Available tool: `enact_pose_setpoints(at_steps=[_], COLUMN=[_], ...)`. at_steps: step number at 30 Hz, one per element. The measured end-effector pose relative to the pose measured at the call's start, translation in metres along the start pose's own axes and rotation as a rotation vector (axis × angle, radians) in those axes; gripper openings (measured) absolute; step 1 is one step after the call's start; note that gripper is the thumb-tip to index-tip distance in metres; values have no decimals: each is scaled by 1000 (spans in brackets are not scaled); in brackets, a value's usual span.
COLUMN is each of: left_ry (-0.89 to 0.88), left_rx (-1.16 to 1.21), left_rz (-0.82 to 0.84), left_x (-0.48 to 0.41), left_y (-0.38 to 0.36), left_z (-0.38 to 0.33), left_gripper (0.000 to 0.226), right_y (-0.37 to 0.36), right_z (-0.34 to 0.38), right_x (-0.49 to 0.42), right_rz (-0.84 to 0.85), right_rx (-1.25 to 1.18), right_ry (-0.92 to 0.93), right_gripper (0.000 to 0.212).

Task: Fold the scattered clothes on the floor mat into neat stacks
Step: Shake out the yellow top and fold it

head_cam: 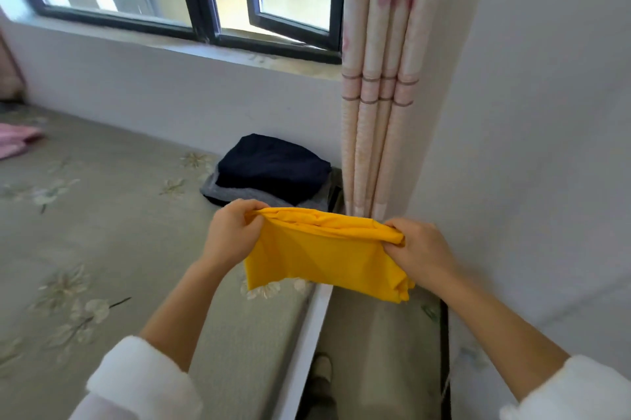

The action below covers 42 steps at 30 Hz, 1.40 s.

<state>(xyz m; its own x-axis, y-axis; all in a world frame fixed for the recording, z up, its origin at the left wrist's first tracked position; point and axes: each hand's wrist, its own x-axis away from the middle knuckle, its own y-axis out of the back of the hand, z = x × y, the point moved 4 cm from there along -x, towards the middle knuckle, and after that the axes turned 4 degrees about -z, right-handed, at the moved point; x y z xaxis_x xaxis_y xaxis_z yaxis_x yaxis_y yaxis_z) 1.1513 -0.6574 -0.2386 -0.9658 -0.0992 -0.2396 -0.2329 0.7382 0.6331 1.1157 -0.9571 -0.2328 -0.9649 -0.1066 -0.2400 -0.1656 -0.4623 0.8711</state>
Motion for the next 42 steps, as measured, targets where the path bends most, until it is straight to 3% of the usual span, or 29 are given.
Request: enact_pose_setpoints(at_steps=[8, 12, 17, 24, 29, 32, 35, 39, 42], left_ry=[38, 41, 87, -23, -3, 175, 231, 188, 260], left_rx=[51, 45, 85, 17, -168, -264, -380, -562, -620], left_rz=[-115, -212, -279, -339, -141, -35, 61, 323, 306], left_x=[-184, -259, -311, -397, -472, -484, -457, -391, -363], left_y=[14, 25, 27, 26, -34, -83, -126, -168, -170], left_z=[65, 77, 99, 119, 158, 193, 218, 255, 275], left_gripper=[37, 39, 37, 37, 33, 45, 54, 55, 60], right_y=[-57, -72, -91, -125, -178, -212, -242, -289, -311], right_z=[22, 33, 39, 34, 6, -21, -35, -33, -42], right_x=[-193, -274, -336, -404, -448, -464, -457, -406, -373], right_rz=[40, -8, 53, 66, 196, 305, 317, 542, 710], right_rx=[-152, -247, -361, -421, -316, -113, 185, 180, 200], right_ry=[145, 114, 144, 89, -53, -194, -150, 14, -40], right_gripper=[7, 17, 21, 22, 15, 41, 60, 64, 67])
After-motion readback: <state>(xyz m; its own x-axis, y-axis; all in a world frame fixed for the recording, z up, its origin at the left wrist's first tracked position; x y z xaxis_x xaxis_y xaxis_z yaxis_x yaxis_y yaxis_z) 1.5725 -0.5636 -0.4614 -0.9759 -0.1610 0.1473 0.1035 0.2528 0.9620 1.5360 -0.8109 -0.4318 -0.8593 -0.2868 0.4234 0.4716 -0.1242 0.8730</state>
